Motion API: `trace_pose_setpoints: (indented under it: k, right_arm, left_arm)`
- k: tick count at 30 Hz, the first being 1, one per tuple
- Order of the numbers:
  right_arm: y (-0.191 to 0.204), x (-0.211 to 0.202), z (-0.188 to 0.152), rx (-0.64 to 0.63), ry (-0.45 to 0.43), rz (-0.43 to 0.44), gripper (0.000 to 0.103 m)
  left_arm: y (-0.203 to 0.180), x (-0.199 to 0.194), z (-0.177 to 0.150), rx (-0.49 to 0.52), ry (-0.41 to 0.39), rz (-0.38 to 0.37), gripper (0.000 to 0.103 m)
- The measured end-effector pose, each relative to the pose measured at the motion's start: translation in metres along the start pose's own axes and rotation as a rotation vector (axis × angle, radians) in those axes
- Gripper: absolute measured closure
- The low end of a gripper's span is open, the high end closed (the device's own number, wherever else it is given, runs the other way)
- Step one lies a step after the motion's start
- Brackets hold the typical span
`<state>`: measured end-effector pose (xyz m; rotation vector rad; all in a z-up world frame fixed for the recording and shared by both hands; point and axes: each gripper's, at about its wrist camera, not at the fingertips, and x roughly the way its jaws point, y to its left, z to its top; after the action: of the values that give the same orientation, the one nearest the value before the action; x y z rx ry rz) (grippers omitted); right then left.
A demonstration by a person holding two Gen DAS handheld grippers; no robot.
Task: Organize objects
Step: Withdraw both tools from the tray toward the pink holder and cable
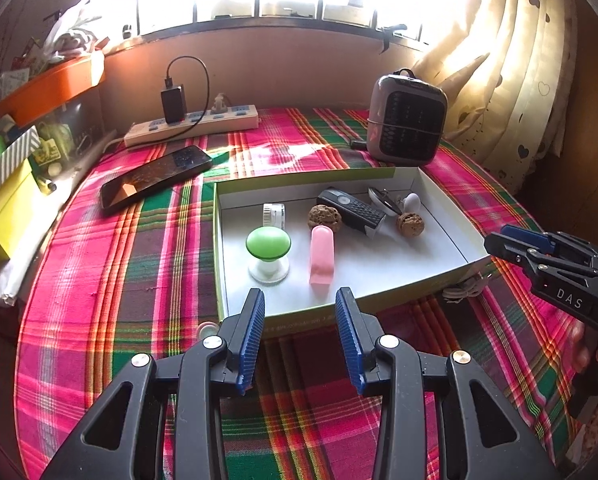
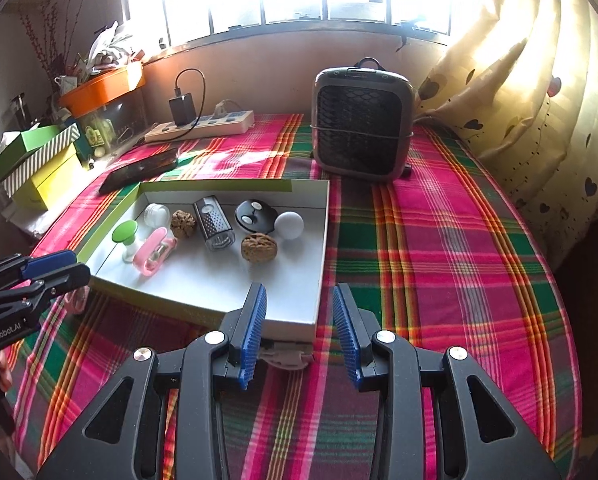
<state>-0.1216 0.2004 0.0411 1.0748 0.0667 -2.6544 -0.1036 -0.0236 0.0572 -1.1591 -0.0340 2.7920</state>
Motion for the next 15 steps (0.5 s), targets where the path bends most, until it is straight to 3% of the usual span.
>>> trace_pose_setpoints:
  k: [13,15]
  right_arm:
    - [-0.012,0.008,-0.028,0.027,0.058,0.088,0.067]
    - [-0.013,0.013,-0.028,0.031,0.075,0.108,0.063]
  left_arm:
    - [0.034,-0.014,-0.024,-0.072,0.020,0.000,0.061]
    - [0.038,-0.014,-0.029,-0.085,0.031,0.002,0.061]
